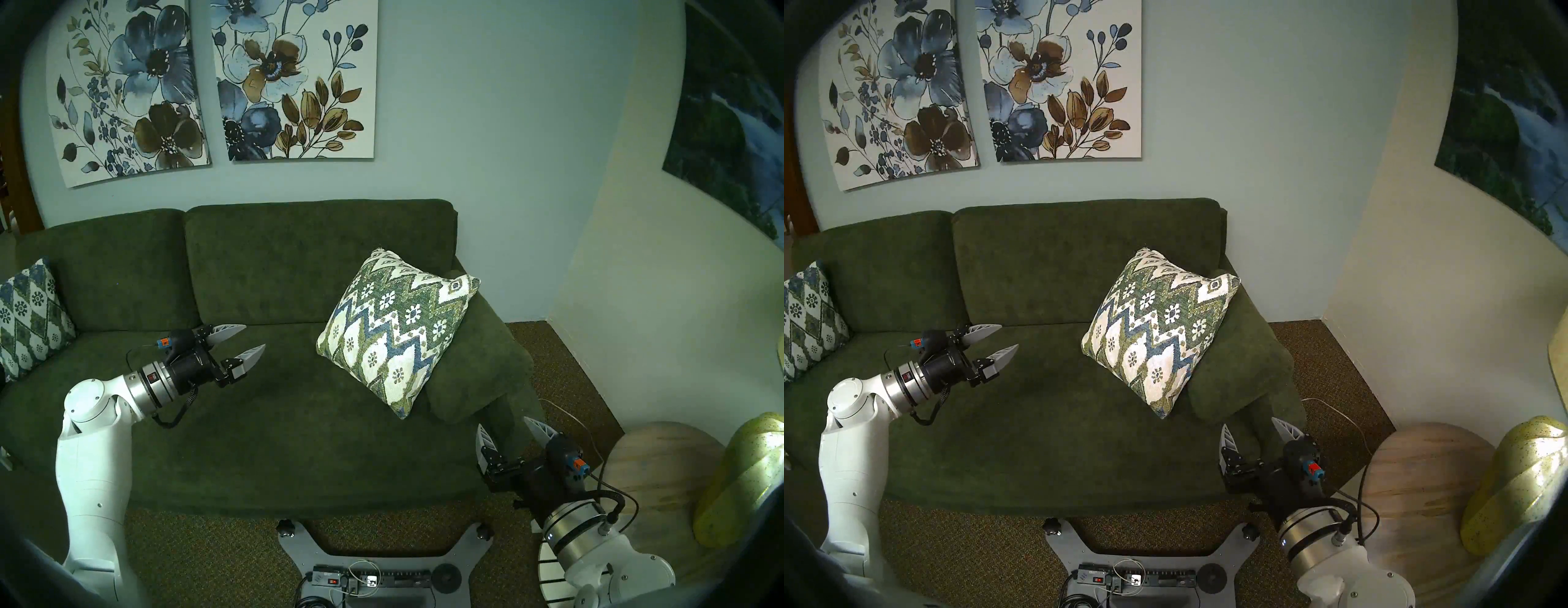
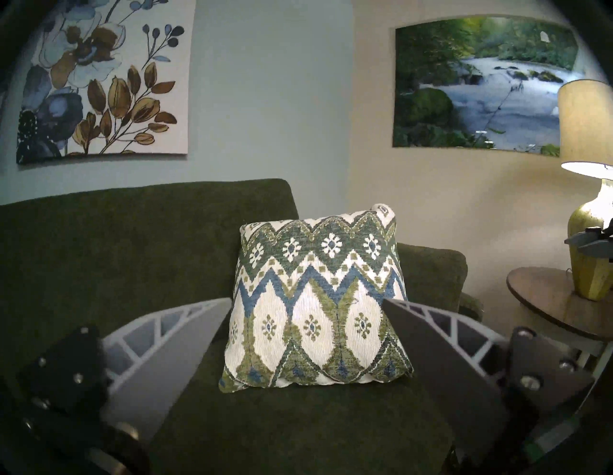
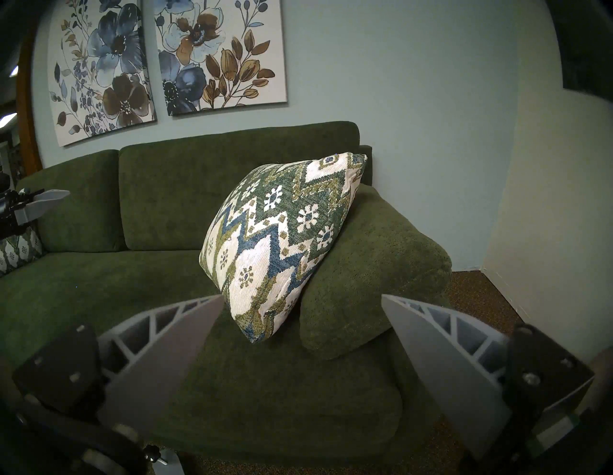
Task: Fix throw pillow on sofa
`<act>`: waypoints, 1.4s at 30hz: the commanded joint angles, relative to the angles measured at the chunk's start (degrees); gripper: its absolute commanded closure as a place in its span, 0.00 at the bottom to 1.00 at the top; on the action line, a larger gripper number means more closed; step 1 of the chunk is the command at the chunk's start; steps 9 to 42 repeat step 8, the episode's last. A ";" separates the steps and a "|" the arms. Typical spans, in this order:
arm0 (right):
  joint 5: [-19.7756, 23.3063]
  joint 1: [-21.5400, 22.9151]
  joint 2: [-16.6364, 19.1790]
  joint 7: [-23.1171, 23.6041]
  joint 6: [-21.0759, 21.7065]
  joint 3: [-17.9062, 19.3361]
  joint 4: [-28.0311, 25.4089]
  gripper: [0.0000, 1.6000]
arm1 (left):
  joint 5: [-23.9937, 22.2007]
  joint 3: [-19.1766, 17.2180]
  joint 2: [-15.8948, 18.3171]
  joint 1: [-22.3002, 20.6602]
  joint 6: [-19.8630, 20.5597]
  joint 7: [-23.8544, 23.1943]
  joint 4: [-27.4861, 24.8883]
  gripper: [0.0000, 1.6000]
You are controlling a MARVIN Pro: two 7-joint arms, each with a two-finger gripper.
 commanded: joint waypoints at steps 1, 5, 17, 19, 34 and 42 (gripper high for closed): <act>0.07 -0.06 -0.05 0.07 -0.04 -0.11 -0.94 0.00 | -1.42 -0.32 -0.20 -1.41 -2.40 -1.37 0.48 0.00; 0.02 -0.04 -0.17 0.18 -0.04 -0.07 -0.94 0.00 | -1.46 -0.39 -0.24 -1.56 -2.65 -1.69 0.72 0.00; 0.01 -0.04 -0.19 0.20 -0.05 -0.07 -0.94 0.00 | -1.45 -0.41 -0.26 -1.59 -2.69 -1.75 0.76 0.00; 0.01 -0.04 -0.19 0.20 -0.05 -0.07 -0.94 0.00 | -1.45 -0.41 -0.26 -1.59 -2.69 -1.75 0.76 0.00; 0.01 -0.04 -0.19 0.20 -0.05 -0.07 -0.94 0.00 | -1.45 -0.41 -0.26 -1.59 -2.69 -1.75 0.76 0.00; 0.01 -0.04 -0.19 0.20 -0.05 -0.07 -0.94 0.00 | -1.45 -0.41 -0.26 -1.59 -2.69 -1.75 0.76 0.00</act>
